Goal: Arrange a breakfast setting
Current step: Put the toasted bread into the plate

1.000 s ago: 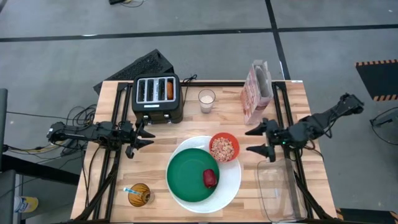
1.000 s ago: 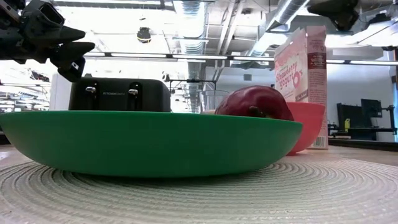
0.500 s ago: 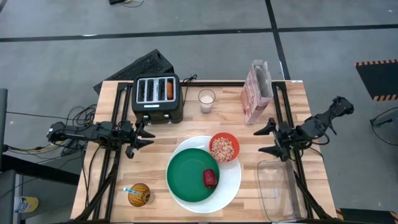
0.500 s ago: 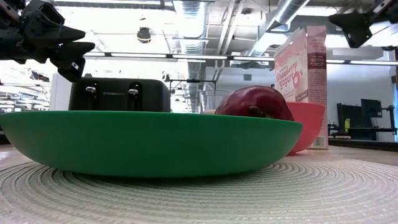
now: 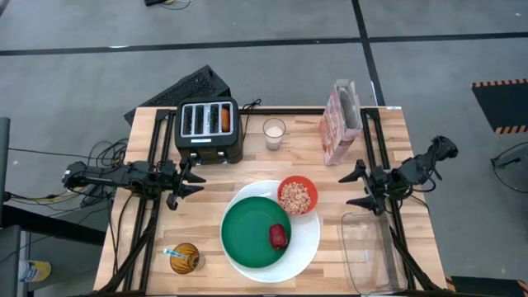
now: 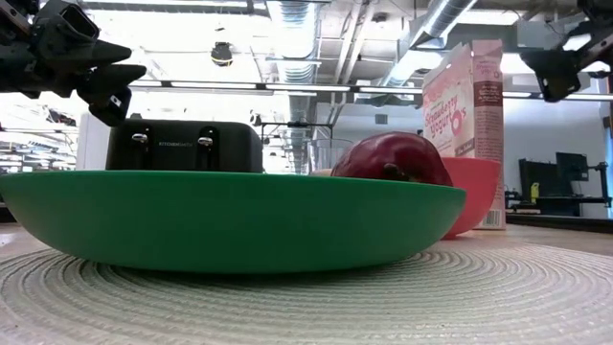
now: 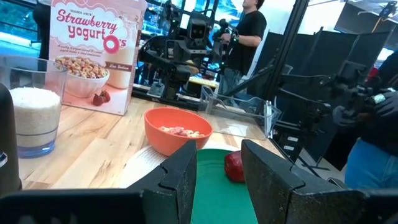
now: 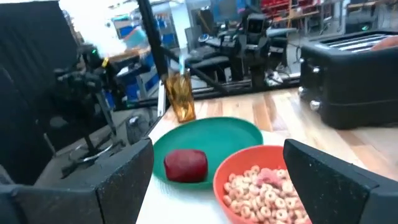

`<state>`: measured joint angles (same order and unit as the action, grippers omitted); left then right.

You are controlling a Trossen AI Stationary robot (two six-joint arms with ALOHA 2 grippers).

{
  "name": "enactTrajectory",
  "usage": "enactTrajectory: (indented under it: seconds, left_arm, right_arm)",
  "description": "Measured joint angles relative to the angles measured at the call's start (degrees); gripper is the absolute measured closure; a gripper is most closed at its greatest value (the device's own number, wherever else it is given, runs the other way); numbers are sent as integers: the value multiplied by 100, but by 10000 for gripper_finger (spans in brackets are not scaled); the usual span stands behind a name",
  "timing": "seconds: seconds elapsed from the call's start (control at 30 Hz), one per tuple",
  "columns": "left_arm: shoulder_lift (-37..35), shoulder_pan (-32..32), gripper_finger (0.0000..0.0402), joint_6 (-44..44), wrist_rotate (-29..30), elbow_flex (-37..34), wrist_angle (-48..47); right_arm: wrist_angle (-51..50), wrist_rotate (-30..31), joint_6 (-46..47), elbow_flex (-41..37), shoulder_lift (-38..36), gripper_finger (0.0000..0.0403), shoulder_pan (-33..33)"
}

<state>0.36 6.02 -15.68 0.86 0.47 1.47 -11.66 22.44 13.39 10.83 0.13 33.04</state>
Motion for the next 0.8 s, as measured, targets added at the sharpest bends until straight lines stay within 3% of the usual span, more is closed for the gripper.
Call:
enactTrajectory:
  seconds: [0.3, 0.8]
  left_arm:
    - [0, 0, 288, 0, -2, 0, -2]
    - [0, 0, 288, 0, -1, 1, -2]
  right_arm:
    - [-779, -115, -38, 3, 1, 25, -2]
    - [128, -263, 219, -583, 1, 25, -3]
